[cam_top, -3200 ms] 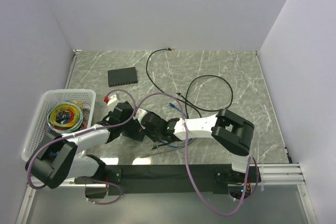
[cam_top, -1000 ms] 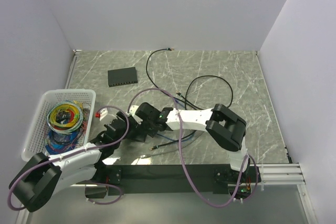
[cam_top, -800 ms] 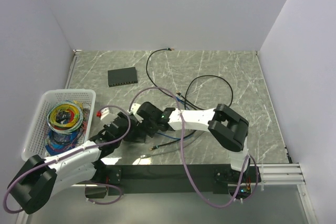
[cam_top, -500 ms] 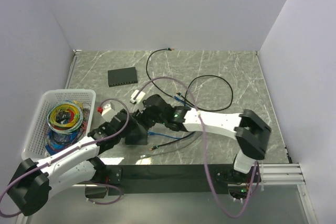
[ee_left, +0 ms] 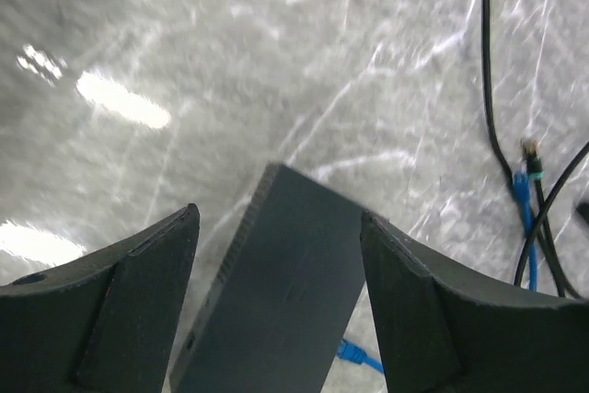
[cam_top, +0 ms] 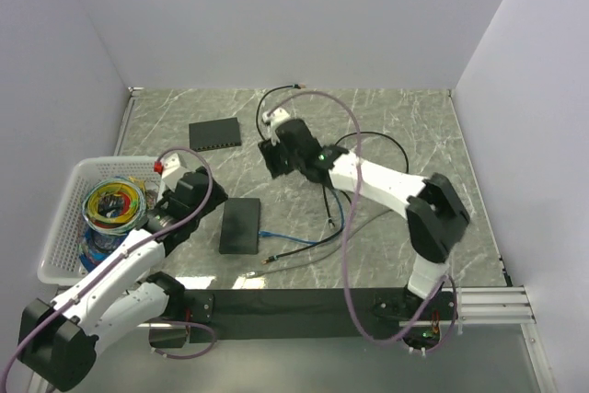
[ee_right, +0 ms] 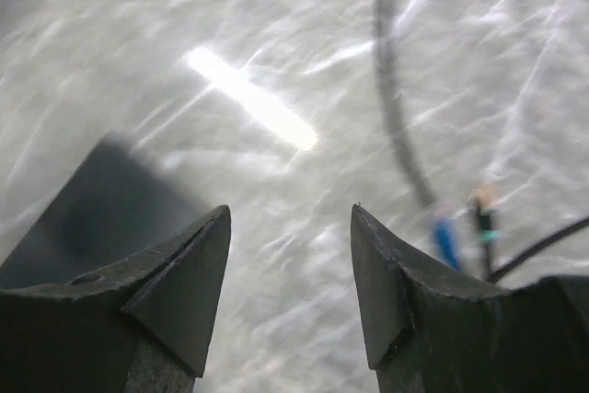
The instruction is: Insert the plug into the switch port
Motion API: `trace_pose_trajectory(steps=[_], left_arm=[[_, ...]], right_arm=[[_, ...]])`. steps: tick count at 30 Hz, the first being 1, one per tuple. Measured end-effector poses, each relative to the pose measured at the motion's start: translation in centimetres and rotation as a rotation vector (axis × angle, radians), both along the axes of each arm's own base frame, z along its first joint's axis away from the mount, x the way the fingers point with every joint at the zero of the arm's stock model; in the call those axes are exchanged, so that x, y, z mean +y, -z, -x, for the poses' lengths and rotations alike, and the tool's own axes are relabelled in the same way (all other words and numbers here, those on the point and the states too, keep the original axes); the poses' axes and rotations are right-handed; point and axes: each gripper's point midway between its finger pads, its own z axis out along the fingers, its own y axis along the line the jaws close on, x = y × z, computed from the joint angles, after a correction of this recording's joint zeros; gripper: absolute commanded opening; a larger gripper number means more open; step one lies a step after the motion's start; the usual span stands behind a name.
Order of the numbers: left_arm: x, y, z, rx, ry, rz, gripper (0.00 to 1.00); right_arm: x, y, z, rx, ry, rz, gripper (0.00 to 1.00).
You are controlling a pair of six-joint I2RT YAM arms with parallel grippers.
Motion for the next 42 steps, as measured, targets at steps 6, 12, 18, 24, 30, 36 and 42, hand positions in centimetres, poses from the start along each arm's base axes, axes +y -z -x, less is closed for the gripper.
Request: trace_pose_trajectory(steps=[6, 12, 18, 24, 30, 36, 42], left_arm=[[1.2, -0.6, -0.5, -0.009, 0.001, -0.019, 0.75], [0.8, 0.8, 0.0, 0.024, 0.032, -0.007, 0.74], [0.7, 2.3, 0.6, 0.052, 0.05, 0.004, 0.74], [0.3, 2.6, 0.4, 0.054, 0.059, 0.015, 0.73], [-0.1, 2.8, 0.1, 0.056, 0.069, 0.024, 0.73], [-0.4, 2.6, -0.1, 0.048, 0.083, 0.037, 0.72], [-1.3, 1.5, -0.7, 0.021, 0.108, 0.07, 0.71]], right_arm=[[1.4, 0.7, -7.9, 0.027, 0.103, 0.025, 0.65], [4.7, 5.1, -12.6, 0.074, 0.129, 0.091, 0.68], [3.1, 10.3, -14.0, 0.174, 0.172, 0.18, 0.71], [1.4, 10.6, -14.5, 0.209, 0.201, 0.19, 0.4], [1.7, 12.2, -13.0, 0.265, 0.172, 0.181, 0.1], [0.6, 12.9, -10.5, 0.289, 0.15, 0.186, 0.0], [-5.2, 13.0, -3.9, 0.348, 0.175, 0.281, 0.0]])
